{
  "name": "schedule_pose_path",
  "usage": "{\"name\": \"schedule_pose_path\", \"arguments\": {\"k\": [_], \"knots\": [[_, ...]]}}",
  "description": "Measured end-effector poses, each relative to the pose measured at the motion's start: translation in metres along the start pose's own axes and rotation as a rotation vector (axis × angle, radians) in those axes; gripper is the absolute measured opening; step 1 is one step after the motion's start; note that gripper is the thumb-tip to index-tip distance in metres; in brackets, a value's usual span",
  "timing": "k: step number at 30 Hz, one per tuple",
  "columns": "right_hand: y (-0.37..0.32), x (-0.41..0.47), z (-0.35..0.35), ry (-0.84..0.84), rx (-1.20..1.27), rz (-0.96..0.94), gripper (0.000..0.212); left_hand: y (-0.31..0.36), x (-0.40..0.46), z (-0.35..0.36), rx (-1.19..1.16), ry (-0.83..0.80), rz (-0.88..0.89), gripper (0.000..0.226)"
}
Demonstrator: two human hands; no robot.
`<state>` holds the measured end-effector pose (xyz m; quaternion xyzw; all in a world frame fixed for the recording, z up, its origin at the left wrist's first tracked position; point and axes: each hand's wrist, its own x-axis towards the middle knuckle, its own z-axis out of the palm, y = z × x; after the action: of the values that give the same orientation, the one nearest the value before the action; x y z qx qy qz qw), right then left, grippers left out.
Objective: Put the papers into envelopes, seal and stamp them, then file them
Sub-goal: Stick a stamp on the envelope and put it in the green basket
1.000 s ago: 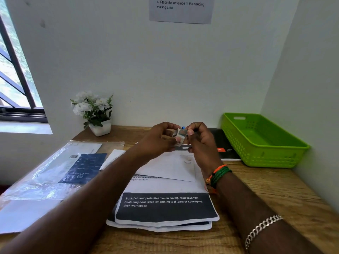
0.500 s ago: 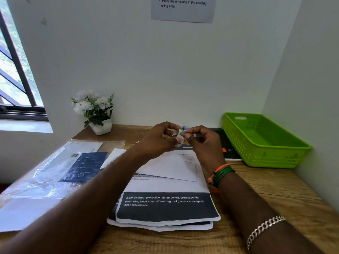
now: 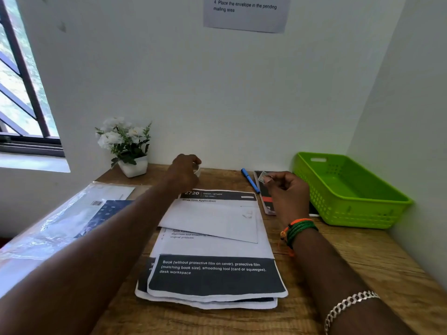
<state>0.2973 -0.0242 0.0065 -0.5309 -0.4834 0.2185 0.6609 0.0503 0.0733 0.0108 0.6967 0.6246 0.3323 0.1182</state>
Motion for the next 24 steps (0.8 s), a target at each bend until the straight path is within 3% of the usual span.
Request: {"name": "schedule_pose_path", "arguments": {"k": [5,9,11,13,15,18,24], "knots": [[0.008,0.005,-0.002,0.050,-0.096,0.058,0.005,-0.016,0.017,0.003,0.061,-0.078,-0.077,0.035],[0.006,0.005,-0.003,0.027,-0.139,0.079,0.004,-0.006,0.010,-0.001,0.083,-0.088,-0.092,0.059],[0.004,0.005,-0.005,-0.001,-0.168,0.106,0.004,0.013,-0.004,-0.007,0.206,-0.031,-0.002,0.063],[0.003,0.005,-0.006,-0.044,-0.210,0.137,0.005,0.034,-0.025,-0.006,0.124,-0.044,0.116,0.053],[0.001,0.004,-0.008,-0.094,-0.242,0.164,0.005,0.050,-0.050,0.002,0.017,-0.184,0.186,0.050],[-0.003,0.003,-0.012,-0.153,-0.274,0.216,0.014,0.056,-0.081,0.014,0.048,-0.388,0.234,0.067],[-0.005,-0.006,-0.018,-0.209,-0.326,0.273,0.012,0.042,-0.099,0.024,0.168,-0.343,0.243,0.069]]}}
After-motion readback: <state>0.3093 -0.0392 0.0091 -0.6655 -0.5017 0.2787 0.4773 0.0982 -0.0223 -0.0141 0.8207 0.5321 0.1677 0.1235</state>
